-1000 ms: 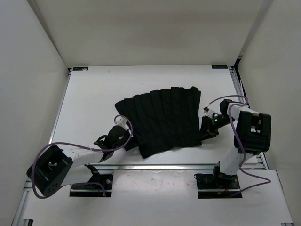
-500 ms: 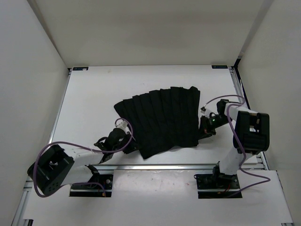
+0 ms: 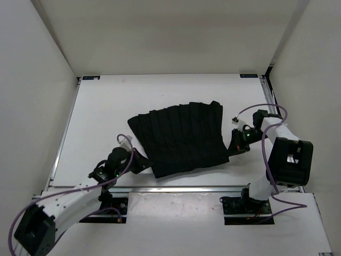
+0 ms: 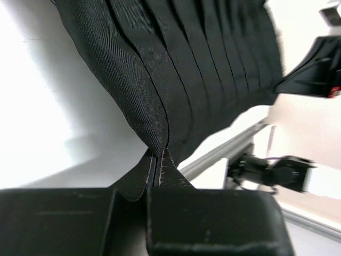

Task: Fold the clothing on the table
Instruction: Fold the skirt

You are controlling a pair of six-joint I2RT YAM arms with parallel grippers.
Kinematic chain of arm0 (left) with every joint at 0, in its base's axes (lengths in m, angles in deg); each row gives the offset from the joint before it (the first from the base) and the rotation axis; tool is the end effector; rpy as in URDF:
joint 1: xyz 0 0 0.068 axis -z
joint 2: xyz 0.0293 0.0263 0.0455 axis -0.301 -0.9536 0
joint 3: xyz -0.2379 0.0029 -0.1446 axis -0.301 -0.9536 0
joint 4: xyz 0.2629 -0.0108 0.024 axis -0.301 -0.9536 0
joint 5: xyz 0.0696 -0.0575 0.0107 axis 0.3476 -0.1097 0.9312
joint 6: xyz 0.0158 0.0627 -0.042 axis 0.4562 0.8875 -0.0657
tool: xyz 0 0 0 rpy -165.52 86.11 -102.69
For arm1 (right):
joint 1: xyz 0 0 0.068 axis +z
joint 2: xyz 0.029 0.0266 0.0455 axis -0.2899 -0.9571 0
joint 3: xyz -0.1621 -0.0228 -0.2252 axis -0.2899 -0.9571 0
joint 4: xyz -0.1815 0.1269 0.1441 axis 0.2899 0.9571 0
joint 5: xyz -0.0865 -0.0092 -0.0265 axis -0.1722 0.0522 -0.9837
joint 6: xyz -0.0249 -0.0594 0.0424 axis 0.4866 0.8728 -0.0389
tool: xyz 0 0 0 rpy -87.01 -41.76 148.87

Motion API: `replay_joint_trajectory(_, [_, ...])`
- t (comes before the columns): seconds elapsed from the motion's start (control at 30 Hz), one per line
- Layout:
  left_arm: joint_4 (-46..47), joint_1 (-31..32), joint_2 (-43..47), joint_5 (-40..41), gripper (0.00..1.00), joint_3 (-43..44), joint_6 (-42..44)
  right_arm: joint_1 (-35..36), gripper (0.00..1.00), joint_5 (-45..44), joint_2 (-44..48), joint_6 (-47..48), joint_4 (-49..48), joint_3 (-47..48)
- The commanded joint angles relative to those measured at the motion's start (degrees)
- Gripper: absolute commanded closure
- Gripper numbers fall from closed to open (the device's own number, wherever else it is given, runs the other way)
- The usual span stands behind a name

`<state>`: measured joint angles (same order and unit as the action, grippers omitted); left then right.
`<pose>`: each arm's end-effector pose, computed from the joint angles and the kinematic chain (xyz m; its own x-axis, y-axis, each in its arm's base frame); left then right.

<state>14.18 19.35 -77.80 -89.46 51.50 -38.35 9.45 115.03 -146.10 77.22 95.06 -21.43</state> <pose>0.1409 -0.1196 0.1380 -0.8313 -0.4472 -0.3301 -0.0353 0.6351 -0.7716 0.2509 0.0077 0.1621 -0.9802 -0.1317 -0.1481 -0.1946 0.7820 0.5921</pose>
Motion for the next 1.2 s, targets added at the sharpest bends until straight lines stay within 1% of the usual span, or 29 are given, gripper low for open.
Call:
replay_joint_trajectory(0.0, [-9.5,-3.5,9.6,-2.1,1.00,-1.6,-3.6,0.5,1.00,0.8,2.6,4.3,4.5,4.5])
replay_joint_trajectory(0.07, [-13.0,-5.0,15.7,-3.0,1.00,-2.2,-5.3,1.0,1.00,3.3,2.2,5.5,7.0,5.9])
replay_joint_trajectory(0.13, [-14.8,-6.1,18.7,-2.9,1.00,-1.4,-6.2,1.2,1.00,6.8,2.4,7.6,10.3,7.4])
replay_joint_trajectory(0.27, [-17.6,-8.1,19.5,-5.4,1.00,1.3,-6.3,1.4,1.00,10.3,2.8,11.1,15.4,11.5])
replay_joint_trajectory(0.37, [-17.8,-9.7,18.7,-6.9,1.00,3.1,-6.5,0.9,1.00,11.5,1.9,12.0,17.7,14.1])
replay_joint_trajectory(0.43, [-16.6,-11.9,17.9,-8.5,1.00,3.6,-6.5,0.5,1.00,12.6,0.8,12.4,18.5,17.0])
replay_joint_trajectory(0.57, [-12.4,-15.1,12.2,-11.2,1.00,7.3,-6.7,-0.8,1.00,15.6,-3.4,10.2,19.1,24.5])
replay_joint_trajectory(0.77, [-6.4,-15.7,-0.5,-12.0,1.00,15.7,-6.6,1.5,1.00,14.6,-10.2,9.1,18.9,34.1])
replay_joint_trajectory(0.97, [0.5,-18.2,-10.9,-13.0,1.00,20.6,-7.4,2.4,1.00,15.7,-17.4,8.2,18.3,43.1])
replay_joint_trajectory(1.03, [2.8,-19.6,-15.0,-13.3,1.00,22.6,-7.2,2.4,1.00,16.1,-21.8,7.4,17.5,46.5])
replay_joint_trajectory(1.07, [3.6,-19.9,-16.3,-13.1,1.00,23.1,-6.9,2.6,1.00,16.0,-23.1,6.6,17.8,49.8])
replay_joint_trajectory(1.17, [7.6,-21.3,-22.5,-12.7,1.00,26.4,-6.7,2.9,1.00,14.8,-31.3,5.1,17.0,58.7])
